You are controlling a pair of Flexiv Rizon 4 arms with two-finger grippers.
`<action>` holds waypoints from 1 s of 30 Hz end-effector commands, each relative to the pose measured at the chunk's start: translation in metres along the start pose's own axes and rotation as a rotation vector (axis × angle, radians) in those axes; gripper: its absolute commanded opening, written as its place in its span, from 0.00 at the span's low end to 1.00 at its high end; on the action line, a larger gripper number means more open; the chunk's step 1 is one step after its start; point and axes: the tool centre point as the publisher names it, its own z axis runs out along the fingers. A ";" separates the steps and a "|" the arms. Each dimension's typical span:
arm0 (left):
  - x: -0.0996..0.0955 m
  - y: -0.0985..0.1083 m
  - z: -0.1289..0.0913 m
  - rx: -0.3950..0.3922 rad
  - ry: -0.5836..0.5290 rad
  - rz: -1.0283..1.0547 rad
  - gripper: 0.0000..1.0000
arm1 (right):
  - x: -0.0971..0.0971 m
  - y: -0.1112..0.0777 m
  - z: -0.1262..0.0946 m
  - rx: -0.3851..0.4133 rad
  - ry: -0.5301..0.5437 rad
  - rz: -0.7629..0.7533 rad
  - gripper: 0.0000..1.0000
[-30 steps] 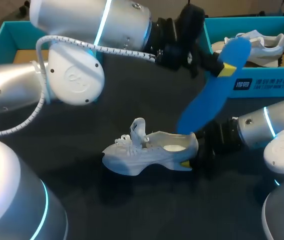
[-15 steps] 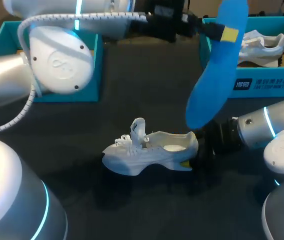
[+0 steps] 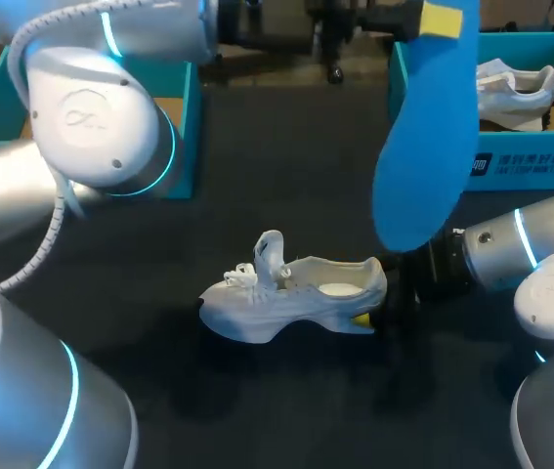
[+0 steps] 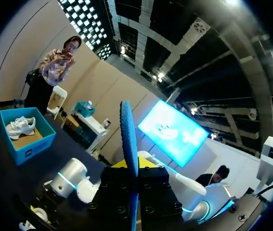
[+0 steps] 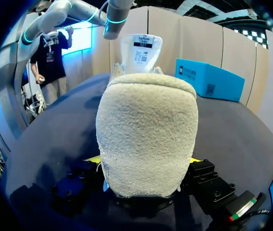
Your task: Take the shoe out of the shoebox, open the shoe tongue, remove and reinsert the insole, then place the shoe into the shoebox
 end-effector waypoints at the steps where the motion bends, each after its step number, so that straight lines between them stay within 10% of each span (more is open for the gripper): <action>1: 0.004 0.012 -0.025 0.014 0.089 0.009 0.00 | -0.003 -0.005 0.002 0.005 0.000 0.000 0.00; 30: 0.053 0.016 -0.061 0.056 0.108 -0.069 0.00 | -0.003 -0.005 0.002 0.005 0.000 0.000 0.00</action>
